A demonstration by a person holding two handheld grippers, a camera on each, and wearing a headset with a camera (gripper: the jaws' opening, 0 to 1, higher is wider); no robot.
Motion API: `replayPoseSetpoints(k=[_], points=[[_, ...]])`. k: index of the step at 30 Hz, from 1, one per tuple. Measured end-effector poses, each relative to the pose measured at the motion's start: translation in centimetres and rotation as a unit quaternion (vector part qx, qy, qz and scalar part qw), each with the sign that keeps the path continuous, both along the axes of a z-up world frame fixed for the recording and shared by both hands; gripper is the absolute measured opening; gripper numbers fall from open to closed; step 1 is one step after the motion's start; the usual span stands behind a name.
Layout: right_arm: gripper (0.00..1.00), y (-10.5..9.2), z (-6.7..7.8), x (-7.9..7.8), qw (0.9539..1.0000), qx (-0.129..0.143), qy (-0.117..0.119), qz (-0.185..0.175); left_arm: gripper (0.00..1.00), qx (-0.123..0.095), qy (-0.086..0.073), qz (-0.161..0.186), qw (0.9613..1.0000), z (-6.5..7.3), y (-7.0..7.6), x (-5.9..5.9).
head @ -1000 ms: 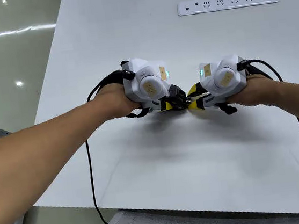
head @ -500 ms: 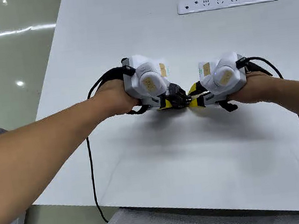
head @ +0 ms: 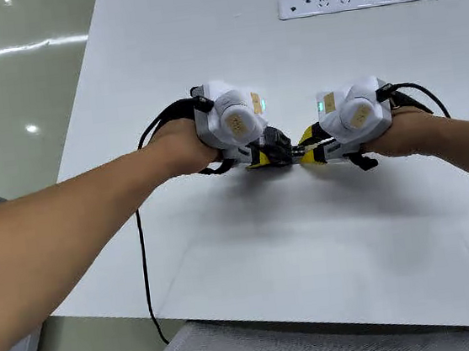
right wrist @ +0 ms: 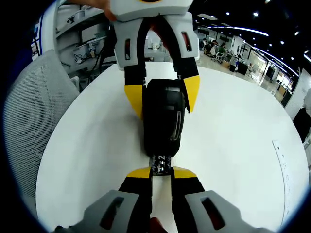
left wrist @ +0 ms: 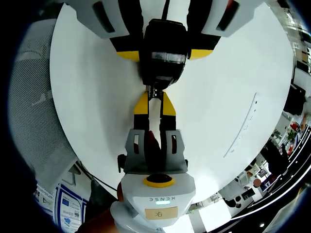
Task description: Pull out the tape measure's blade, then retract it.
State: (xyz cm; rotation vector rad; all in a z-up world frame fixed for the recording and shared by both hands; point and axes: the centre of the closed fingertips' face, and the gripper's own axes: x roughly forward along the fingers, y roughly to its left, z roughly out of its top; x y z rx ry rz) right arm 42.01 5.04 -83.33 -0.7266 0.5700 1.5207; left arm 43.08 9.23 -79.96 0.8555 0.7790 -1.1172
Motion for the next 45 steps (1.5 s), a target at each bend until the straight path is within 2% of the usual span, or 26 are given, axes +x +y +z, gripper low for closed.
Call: replayPoseSetpoints(k=[14, 45], points=[[0.09, -1.1, 0.0, 0.1, 1.0000, 0.000, 0.006, -0.002, 0.31, 0.003, 0.003, 0.005, 1.0000, 0.1, -0.1, -0.1], [0.09, -5.4, 0.2, 0.5, 0.9998, -0.010, 0.009, -0.014, 0.30, 0.007, 0.007, 0.013, 0.9999, 0.4, -0.1, -0.2]])
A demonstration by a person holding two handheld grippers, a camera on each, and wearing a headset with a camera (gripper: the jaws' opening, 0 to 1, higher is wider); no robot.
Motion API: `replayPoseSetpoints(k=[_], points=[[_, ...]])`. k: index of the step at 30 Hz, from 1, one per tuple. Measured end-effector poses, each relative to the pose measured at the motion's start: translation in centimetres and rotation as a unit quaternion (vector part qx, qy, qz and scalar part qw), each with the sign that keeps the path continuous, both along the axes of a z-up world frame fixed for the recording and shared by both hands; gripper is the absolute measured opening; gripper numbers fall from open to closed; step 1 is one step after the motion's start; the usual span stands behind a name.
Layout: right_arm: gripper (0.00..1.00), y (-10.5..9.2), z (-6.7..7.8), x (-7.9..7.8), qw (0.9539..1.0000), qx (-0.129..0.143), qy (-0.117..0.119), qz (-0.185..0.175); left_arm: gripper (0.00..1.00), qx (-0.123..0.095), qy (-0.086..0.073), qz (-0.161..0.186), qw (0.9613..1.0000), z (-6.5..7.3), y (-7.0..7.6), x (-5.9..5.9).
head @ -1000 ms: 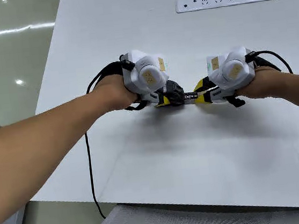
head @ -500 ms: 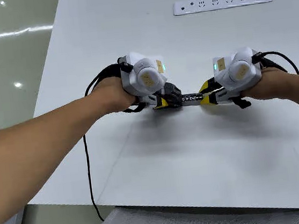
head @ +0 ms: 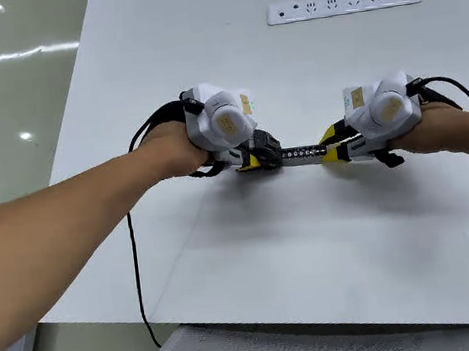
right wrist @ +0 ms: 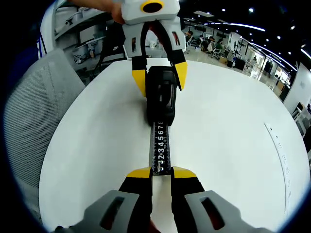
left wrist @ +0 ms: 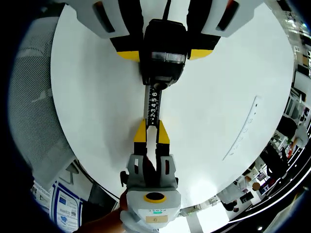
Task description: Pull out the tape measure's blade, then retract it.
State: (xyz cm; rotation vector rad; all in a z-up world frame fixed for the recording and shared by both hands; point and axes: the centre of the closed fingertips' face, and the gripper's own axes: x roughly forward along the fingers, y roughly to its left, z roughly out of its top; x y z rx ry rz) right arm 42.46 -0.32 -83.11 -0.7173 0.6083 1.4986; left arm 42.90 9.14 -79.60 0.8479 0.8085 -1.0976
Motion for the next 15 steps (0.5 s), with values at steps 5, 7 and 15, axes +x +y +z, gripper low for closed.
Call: replayPoseSetpoints(k=[5, 7, 15], points=[[0.09, -0.7, 0.0, 0.1, 1.0000, -0.003, 0.000, -0.003, 0.30, 0.000, 0.001, 0.000, 1.0000, 0.0, 0.0, 0.0], [0.09, -1.0, 0.0, 0.1, 1.0000, -0.003, 0.000, -0.003, 0.30, 0.000, 0.001, 0.000, 1.0000, 0.0, 0.0, 0.0], [0.09, -2.1, -0.1, 0.1, 0.9999, -0.007, 0.002, -0.007, 0.30, 0.000, 0.001, 0.001, 1.0000, -0.2, 0.1, 0.1]])
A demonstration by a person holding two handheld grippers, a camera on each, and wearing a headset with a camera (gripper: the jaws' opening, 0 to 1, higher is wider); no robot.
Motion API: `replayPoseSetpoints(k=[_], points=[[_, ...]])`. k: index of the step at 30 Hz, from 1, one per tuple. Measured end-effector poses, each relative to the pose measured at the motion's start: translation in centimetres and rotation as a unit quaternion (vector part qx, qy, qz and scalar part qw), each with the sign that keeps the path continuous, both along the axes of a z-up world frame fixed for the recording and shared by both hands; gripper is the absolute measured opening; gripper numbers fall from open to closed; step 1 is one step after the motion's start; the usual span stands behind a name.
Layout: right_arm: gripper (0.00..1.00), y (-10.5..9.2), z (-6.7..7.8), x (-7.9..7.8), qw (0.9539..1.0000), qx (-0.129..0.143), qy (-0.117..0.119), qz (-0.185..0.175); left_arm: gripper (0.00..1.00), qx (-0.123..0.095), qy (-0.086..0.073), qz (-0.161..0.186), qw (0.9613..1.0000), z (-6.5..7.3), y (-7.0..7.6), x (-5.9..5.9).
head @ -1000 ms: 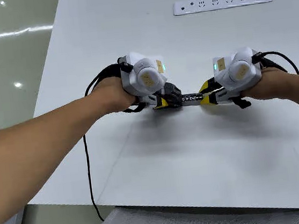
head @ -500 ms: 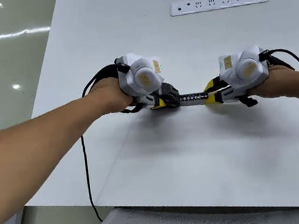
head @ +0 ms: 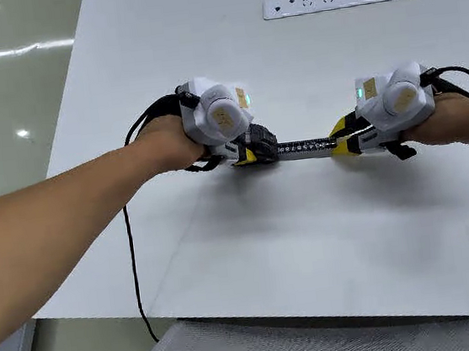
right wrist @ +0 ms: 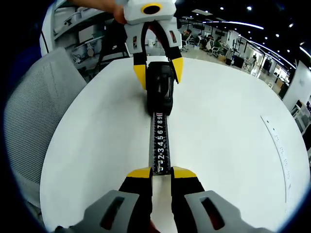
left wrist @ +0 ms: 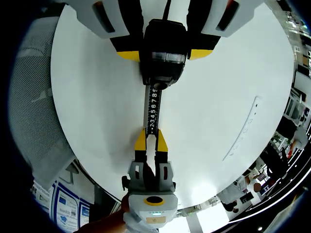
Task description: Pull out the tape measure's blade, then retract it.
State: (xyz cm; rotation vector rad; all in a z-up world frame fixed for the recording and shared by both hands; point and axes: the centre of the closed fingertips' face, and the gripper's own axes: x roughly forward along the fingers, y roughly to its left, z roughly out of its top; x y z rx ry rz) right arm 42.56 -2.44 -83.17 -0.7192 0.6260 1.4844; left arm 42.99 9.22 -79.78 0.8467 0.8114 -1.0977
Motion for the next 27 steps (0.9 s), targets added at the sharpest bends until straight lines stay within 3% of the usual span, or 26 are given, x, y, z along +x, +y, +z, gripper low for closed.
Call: replayPoseSetpoints(k=[27], points=[[0.09, -4.1, -0.4, 0.2, 0.9998, -0.012, 0.006, -0.017, 0.30, 0.002, 0.001, -0.001, 1.0000, -0.1, -0.1, 0.0]])
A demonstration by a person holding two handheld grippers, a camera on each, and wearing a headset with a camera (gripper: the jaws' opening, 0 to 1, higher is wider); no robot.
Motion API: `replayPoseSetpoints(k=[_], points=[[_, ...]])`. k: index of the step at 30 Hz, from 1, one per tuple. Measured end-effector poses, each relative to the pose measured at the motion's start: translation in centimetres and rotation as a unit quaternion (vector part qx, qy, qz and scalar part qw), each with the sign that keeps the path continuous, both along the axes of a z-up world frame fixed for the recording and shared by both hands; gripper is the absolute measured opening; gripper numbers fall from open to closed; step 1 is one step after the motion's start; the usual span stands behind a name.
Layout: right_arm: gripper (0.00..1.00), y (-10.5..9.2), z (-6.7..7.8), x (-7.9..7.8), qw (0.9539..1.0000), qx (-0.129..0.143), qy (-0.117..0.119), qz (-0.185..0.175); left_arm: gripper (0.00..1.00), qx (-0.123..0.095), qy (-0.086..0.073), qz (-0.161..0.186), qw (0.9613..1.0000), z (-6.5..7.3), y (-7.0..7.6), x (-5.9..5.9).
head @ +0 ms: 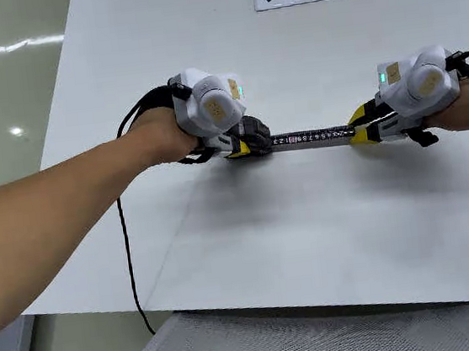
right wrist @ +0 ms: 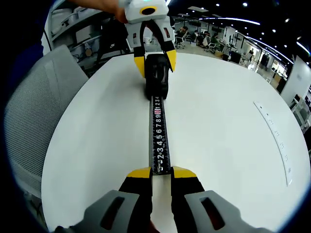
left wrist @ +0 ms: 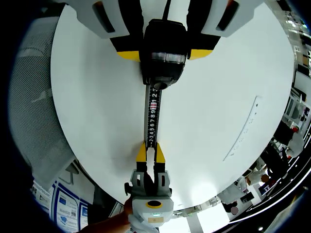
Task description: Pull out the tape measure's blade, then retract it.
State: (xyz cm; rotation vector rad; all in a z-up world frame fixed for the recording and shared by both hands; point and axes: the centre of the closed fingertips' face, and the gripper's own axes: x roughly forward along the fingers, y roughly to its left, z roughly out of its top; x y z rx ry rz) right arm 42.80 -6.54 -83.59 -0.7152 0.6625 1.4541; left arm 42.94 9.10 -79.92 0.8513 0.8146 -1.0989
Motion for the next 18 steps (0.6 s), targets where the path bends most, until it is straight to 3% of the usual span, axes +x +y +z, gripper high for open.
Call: replayPoseSetpoints(k=[18], points=[[0.09, -3.0, 0.0, 0.4, 0.9998, -0.009, 0.004, -0.016, 0.30, 0.002, 0.002, 0.000, 1.0000, -0.1, 0.0, 0.1]])
